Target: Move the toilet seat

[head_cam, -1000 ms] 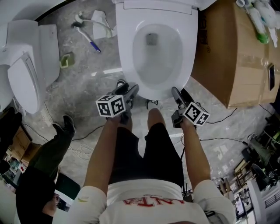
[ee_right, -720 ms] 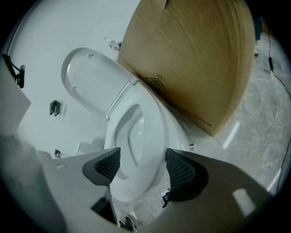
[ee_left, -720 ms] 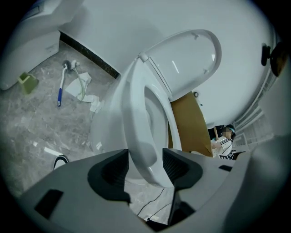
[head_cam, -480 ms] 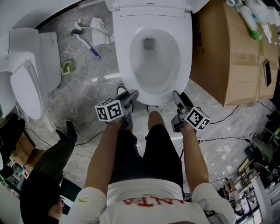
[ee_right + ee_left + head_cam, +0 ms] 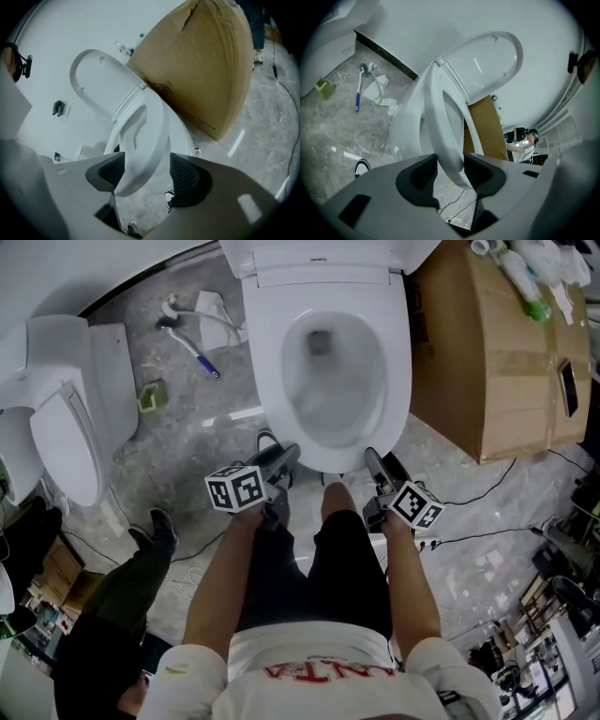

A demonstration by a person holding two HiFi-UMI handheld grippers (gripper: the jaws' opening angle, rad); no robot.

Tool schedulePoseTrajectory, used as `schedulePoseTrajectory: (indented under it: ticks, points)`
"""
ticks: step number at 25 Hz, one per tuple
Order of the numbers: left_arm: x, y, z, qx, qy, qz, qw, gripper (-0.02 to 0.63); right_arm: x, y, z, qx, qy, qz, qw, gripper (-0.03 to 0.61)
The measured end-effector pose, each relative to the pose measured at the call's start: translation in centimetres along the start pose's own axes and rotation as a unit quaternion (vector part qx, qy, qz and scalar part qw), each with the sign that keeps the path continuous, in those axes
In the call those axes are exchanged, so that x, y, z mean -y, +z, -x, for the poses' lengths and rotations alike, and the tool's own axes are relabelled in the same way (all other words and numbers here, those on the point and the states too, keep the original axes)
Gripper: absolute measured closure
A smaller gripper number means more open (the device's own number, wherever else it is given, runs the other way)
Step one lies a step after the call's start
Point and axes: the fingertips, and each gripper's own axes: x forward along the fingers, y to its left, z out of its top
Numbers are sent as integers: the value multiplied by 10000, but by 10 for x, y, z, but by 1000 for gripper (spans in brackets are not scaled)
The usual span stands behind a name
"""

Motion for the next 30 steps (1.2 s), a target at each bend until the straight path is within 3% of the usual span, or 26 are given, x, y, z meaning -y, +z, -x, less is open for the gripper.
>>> schedulePoseTrajectory:
  ticks: [4, 11, 16, 24, 30]
  points:
    - [13, 6, 8, 44, -182, -54, 9998, 431, -12, 6, 4, 91, 215, -404, 9989, 370]
    - [39, 17, 24, 52, -695, 80, 9975, 430, -42, 23, 26, 261, 418, -430, 9979, 379]
    - [63, 33, 39, 53, -955, -6, 9954, 430, -68, 44, 39, 669, 502, -512, 9952, 379]
    - [104, 53, 60, 205, -1291, 226, 9912, 430, -106, 73, 58, 1122, 613, -598, 9900, 371]
    - [128, 75, 71, 568, -1416, 377, 9876, 430, -134, 95, 71, 1112, 1099, -538, 9862, 359]
